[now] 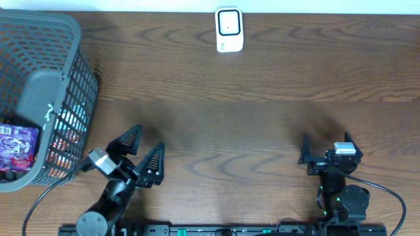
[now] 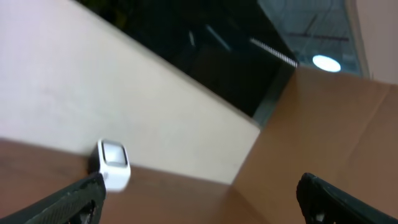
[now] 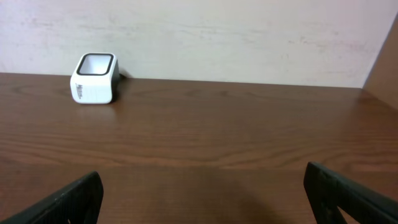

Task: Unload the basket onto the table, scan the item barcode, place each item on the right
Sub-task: 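Reach the left gripper into the basket and grasp the purple snack pack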

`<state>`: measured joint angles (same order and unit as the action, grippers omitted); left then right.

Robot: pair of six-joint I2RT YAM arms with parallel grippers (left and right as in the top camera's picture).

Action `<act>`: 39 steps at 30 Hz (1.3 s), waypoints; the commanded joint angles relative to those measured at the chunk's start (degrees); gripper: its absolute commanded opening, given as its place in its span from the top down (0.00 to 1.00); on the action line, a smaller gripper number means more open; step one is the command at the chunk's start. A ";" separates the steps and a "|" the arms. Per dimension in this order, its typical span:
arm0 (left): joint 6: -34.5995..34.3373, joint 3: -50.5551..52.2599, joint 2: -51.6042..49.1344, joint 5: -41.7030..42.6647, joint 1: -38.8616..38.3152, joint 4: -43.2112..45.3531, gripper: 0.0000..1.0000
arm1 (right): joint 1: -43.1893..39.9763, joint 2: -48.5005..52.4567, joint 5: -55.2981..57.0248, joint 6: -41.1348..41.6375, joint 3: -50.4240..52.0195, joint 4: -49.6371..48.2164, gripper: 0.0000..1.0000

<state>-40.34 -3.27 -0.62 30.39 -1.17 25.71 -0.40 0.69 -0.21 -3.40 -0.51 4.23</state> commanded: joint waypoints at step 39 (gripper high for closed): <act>20.55 -84.28 -69.68 -45.92 29.40 -63.69 0.02 | 0.39 -0.31 -0.11 -0.31 0.22 0.07 0.01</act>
<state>-18.11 -87.15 -68.69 -14.66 26.79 -36.60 -0.40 0.69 -0.23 -3.40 -0.51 4.21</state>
